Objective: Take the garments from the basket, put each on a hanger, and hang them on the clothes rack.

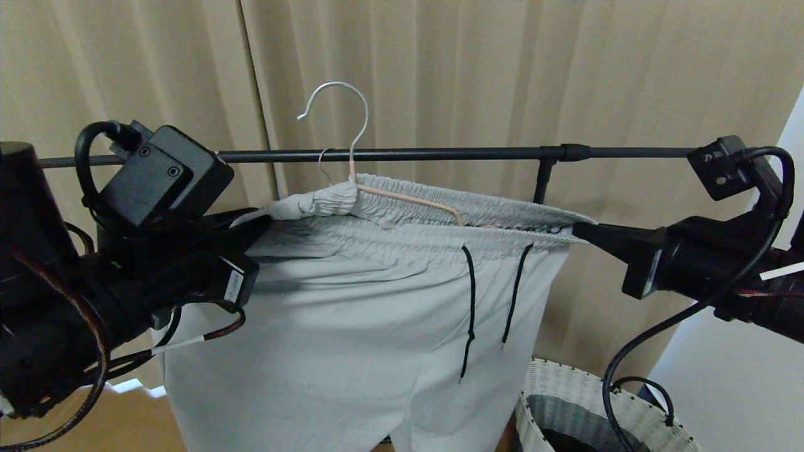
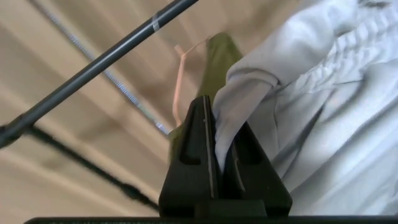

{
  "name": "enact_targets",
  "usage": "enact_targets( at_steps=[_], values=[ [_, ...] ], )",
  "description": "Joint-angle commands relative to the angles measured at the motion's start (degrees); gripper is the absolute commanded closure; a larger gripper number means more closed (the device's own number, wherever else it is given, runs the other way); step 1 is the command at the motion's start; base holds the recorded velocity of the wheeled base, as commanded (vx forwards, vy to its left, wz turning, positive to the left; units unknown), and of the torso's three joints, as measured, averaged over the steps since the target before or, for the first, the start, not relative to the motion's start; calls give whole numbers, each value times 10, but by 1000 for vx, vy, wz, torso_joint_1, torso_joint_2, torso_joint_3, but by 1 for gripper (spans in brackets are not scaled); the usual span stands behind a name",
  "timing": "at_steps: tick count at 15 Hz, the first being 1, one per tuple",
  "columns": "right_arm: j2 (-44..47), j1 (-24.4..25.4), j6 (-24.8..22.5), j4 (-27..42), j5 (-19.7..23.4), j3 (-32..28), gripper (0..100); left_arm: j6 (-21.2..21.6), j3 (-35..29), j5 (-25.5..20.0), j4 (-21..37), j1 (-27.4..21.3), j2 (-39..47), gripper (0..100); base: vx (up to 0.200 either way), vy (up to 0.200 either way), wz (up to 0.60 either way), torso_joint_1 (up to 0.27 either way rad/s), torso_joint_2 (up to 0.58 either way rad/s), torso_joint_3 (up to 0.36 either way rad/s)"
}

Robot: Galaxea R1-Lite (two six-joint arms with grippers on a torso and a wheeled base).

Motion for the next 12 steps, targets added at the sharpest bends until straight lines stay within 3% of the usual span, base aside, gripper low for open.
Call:
enact_targets(
  at_steps=[1,6,9,11,12],
  values=[
    [-48,40,-7,31,3,8,100,-1,1,29,0,-3,4,100,0,0,0,0,0,0],
    [-119,143,-27,93,3,38,100,-16,1,59,1,-27,4,100,0,0,0,0,0,0],
    [-116,151,-68,93,3,64,100,-26,-2,59,1,-40,5,100,0,0,0,0,0,0],
    [-106,151,-82,93,3,67,100,-54,-5,59,1,-61,8,100,0,0,0,0,0,0],
    [-98,152,-83,93,3,67,0,-69,-6,59,1,-69,11,100,0,0,0,0,0,0]
  ],
)
